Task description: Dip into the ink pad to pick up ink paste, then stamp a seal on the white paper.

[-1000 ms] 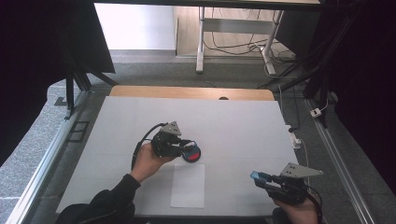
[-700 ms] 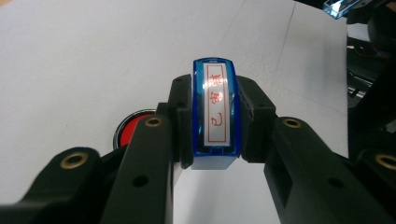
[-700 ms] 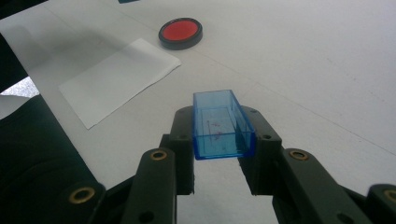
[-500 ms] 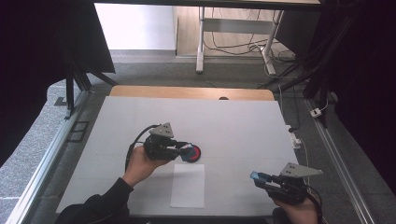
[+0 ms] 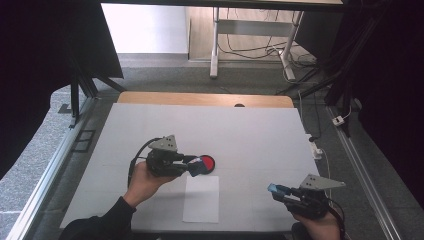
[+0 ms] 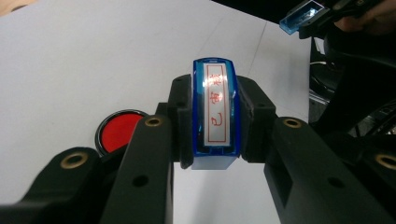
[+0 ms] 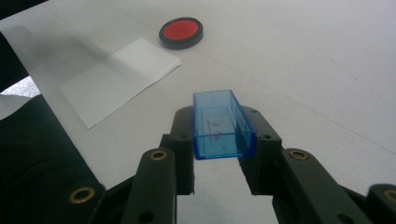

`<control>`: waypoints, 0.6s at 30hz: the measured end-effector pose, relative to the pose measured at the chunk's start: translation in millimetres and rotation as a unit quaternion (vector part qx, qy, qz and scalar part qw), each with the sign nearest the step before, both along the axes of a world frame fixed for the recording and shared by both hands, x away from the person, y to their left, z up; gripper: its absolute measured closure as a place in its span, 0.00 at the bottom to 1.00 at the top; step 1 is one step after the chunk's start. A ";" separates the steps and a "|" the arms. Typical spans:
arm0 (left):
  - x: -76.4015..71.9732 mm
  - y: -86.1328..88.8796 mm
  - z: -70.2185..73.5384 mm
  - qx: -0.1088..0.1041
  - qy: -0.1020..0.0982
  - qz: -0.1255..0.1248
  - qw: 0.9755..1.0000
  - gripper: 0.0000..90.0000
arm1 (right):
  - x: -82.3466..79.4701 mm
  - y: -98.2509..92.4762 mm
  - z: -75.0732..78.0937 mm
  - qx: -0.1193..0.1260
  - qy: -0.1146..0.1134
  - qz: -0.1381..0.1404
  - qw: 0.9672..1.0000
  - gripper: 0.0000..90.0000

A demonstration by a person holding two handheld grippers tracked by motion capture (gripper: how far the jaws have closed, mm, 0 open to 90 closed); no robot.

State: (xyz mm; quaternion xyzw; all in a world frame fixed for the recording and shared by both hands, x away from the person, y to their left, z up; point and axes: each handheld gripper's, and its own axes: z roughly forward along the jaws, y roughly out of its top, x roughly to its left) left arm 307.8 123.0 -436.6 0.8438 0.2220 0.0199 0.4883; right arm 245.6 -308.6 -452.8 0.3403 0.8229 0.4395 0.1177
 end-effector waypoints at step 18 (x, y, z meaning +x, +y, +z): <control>-11.2 -7.0 -8.3 0.021 -0.001 -0.009 1.000 0.78 | -0.2 -0.1 0.2 -0.002 0.000 0.002 1.000 0.76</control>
